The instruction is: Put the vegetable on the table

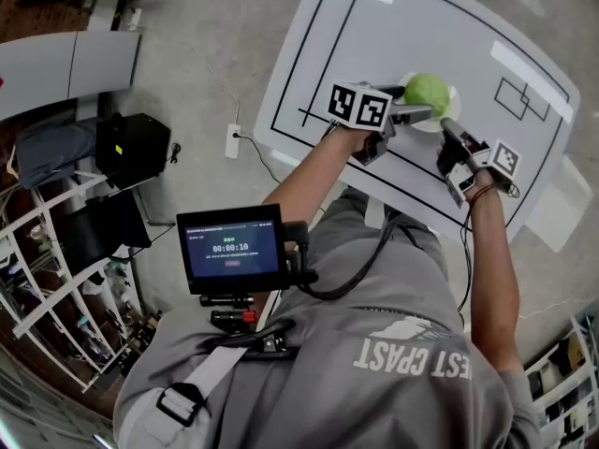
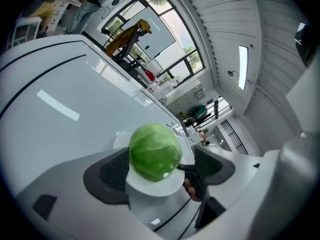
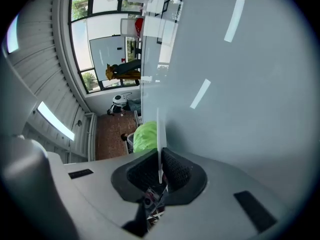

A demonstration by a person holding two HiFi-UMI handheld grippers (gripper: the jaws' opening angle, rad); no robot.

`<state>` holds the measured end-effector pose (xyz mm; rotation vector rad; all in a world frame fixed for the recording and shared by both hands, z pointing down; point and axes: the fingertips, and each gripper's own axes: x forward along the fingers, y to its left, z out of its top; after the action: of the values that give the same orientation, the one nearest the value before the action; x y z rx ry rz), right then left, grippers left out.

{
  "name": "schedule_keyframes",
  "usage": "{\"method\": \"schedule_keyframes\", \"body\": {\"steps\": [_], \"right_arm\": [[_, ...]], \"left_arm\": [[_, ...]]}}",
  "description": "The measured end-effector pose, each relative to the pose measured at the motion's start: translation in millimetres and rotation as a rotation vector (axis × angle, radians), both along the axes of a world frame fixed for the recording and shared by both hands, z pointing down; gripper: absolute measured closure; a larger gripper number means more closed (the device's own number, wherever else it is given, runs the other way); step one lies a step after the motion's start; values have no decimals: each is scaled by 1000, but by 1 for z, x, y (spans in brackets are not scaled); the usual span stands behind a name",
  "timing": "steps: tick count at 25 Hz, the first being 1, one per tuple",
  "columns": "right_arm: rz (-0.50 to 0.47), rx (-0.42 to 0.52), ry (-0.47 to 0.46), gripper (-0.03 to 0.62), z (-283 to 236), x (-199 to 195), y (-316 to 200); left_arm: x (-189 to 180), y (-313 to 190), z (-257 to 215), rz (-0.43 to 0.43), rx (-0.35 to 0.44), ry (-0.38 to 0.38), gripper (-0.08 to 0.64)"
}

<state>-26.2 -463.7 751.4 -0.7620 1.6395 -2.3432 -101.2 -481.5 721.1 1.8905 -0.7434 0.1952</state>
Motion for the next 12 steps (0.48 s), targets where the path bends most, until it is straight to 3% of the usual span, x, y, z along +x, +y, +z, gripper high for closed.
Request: {"method": "schedule_keyframes", "body": {"steps": [12], "right_arm": [[-10, 19, 74, 568, 9, 1, -3]], "left_arm": [[-11, -1, 12, -12, -9, -13, 156]]}}
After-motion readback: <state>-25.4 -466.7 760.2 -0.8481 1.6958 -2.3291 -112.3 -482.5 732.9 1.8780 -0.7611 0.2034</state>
